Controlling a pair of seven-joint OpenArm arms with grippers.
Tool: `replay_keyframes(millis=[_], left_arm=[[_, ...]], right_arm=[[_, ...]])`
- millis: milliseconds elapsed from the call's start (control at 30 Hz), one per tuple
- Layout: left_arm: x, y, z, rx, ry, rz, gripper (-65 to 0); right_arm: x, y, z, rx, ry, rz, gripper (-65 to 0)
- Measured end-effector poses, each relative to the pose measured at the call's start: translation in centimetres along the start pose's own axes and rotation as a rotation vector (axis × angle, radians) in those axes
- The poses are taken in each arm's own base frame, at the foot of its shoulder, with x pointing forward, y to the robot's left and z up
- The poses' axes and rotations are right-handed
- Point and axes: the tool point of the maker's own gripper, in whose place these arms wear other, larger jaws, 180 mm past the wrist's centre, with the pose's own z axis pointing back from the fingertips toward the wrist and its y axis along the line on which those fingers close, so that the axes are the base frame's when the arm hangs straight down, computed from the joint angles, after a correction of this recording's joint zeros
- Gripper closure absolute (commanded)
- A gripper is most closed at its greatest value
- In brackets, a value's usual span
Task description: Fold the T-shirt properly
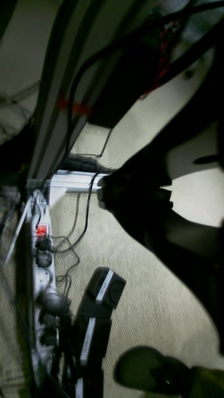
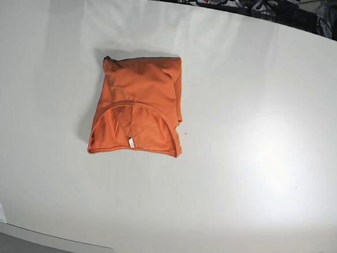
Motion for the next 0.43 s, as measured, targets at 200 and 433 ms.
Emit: replay_keyframes(millis=[200,433], left_arm=[[-1.5,-1.5,-1.1,0.091,0.012,-0.029,0.0],[-1.6,-2.4,-1.5,0.098,0.014,-0.033,0.0]], right_arm=[[0.4,4.9,-1.0,0.06,-0.02,0.055,0.0],[0.6,5.2,-1.0,0.07,-0.026,0.056,0.0]])
